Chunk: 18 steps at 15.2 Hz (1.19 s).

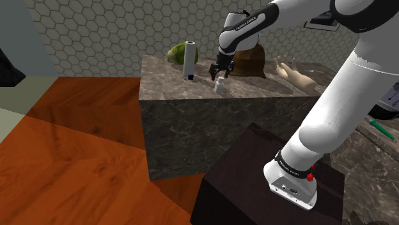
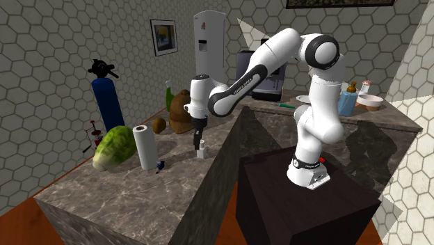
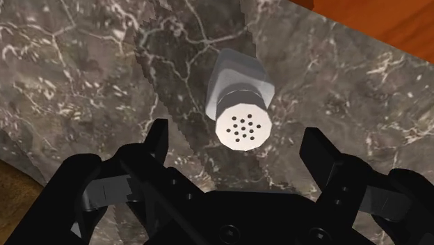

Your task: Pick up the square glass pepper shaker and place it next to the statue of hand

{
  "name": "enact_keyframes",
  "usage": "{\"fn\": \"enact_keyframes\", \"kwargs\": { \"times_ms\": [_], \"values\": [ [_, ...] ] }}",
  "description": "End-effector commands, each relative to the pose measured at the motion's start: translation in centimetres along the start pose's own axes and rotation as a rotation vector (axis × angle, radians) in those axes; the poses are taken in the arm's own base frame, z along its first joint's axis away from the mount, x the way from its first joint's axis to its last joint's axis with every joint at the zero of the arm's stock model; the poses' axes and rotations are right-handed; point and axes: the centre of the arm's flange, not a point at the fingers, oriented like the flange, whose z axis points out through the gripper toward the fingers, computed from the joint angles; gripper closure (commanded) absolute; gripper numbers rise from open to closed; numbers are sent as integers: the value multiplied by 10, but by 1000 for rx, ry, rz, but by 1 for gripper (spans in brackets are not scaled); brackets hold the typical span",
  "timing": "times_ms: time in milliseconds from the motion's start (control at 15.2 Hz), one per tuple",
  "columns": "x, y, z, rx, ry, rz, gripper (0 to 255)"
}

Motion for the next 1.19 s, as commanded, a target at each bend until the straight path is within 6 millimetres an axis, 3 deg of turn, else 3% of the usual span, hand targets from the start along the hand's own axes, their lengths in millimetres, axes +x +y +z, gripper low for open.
{"fn": "enact_keyframes", "kwargs": {
  "times_ms": [0, 66, 594, 660, 1122],
  "values": [
    [0, 0, 11, 0, 0, 0, 0],
    [0, 0, 20, 0, 0, 0, 0],
    [0, 0, 20, 0, 0, 0, 0],
    [0, 0, 20, 0, 0, 0, 255],
    [0, 0, 20, 0, 0, 0, 255]
  ]
}}
